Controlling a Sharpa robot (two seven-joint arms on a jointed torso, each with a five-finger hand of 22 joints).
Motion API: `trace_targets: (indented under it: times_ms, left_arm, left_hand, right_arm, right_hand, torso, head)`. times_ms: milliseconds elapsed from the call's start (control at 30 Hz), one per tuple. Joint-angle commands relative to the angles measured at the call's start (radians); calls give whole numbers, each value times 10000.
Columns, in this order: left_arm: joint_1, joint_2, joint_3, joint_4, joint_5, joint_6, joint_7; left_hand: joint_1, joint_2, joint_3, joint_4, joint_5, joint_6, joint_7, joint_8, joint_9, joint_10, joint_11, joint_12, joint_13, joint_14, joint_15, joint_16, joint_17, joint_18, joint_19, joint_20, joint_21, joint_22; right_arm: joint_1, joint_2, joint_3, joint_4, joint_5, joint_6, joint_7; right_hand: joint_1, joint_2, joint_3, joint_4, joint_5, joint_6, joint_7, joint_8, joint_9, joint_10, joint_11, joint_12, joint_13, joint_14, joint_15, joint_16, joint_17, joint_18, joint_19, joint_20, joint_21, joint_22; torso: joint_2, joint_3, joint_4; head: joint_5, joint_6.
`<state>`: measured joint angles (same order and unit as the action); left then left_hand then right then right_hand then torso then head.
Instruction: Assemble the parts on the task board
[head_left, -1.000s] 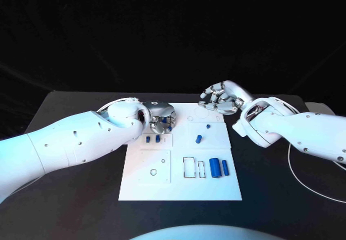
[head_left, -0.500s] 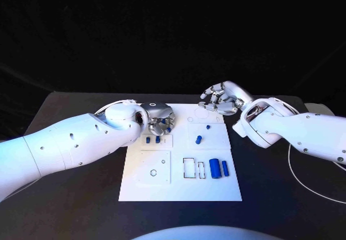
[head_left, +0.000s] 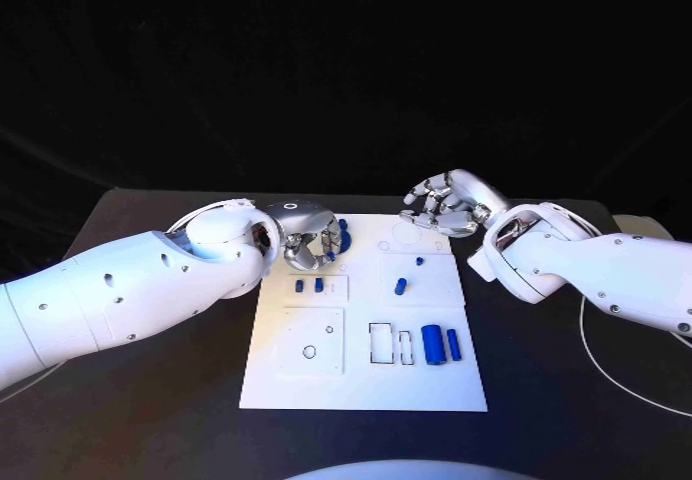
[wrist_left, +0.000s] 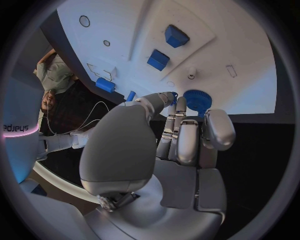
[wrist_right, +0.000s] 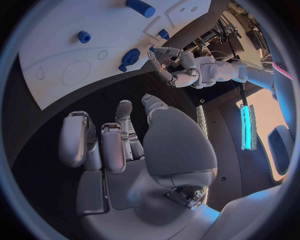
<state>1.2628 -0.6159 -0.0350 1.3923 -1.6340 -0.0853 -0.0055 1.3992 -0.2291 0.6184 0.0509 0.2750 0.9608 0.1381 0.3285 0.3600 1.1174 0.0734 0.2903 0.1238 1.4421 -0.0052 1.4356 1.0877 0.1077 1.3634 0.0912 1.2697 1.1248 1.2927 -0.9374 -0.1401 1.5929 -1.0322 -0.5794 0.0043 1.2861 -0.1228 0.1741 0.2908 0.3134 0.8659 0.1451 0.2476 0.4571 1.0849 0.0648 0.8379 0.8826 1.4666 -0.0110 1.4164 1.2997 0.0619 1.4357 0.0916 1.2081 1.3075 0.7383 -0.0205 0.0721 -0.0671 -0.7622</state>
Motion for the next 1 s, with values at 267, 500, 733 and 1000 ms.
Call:
trace_targets:
  times_ms: [267,500,733,1000]
  left_arm:
    - [-77,-543,42,271,288,44,-234]
    - [-220,-861,49,308,334,1,-302]
    - [-271,-973,51,300,369,25,-341]
    - [-284,-910,51,279,404,13,-358]
  left_hand:
    - [-98,0,-11,-32,-62,78,4,-67,12,108,14,-69,-16,48,39,45,44,-87,118,-6,67,52]
    - [-115,-9,-22,-43,-62,100,4,-72,15,156,11,-90,-14,47,38,42,27,-88,124,-16,74,61]
    - [-119,-10,-25,-45,-63,106,4,-73,16,166,10,-95,-13,49,38,43,29,-87,124,-18,74,62]
    - [-138,-19,-35,-47,-65,116,4,-79,17,186,10,-115,-13,52,37,45,32,-87,125,-25,75,62]
  right_arm:
    - [-21,-13,0,-5,-69,90,39]
    - [-27,-23,0,-7,-69,91,34]
    - [-32,-14,0,-10,-70,94,34]
    - [-37,3,0,-19,-70,99,33]
  right_hand:
    - [-49,-56,35,-3,69,32,1,45,8,-38,-44,-24,1,340,-46,-54,-3,157,-54,-41,-38,332]
    - [-49,-56,35,-3,69,32,1,45,8,-38,-44,-24,1,340,-46,-54,-3,157,-54,-41,-38,332]
    - [-49,-56,35,-3,69,32,1,45,8,-38,-44,-24,1,340,-46,-54,-3,157,-54,-41,-38,332]
    - [-49,-56,35,-3,69,32,1,45,8,-38,-44,-24,1,340,-46,-54,-3,157,-54,-41,-38,332]
  torso:
    - [21,-9,-2]
    - [30,-7,-22]
    - [23,-3,-19]
    - [30,7,-31]
  head:
    - [44,20]
    - [68,4]
    - [75,-27]
    - [103,-53]
